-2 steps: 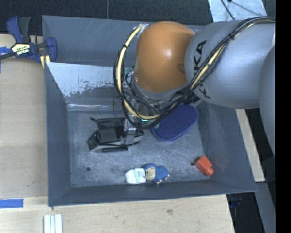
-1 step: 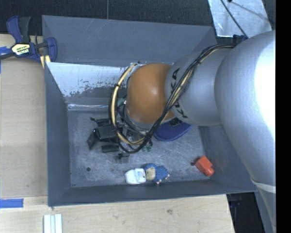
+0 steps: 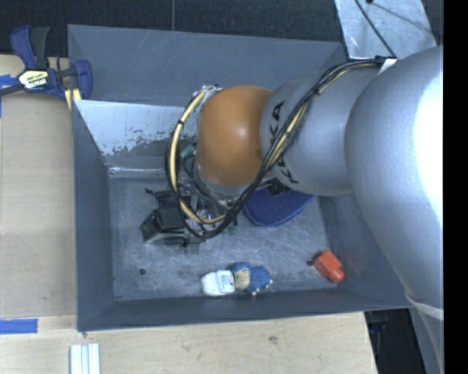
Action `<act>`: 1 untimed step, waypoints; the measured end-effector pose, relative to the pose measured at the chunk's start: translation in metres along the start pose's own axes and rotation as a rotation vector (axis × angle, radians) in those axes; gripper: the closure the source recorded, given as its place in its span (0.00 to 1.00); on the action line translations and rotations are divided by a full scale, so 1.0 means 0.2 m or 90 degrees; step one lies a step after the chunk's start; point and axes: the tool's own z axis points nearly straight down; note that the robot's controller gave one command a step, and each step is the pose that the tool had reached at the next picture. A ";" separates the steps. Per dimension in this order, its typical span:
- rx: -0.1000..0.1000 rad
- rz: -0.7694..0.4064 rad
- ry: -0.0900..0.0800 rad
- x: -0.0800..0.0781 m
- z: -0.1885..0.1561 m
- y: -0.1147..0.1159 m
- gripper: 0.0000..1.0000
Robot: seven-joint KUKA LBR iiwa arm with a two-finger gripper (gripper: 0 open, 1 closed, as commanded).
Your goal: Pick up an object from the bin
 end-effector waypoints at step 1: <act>0.000 0.060 -0.001 -0.01 -0.07 -0.04 0.00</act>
Offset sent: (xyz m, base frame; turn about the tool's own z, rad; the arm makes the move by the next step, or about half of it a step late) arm 0.0002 -0.0081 0.0131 0.0944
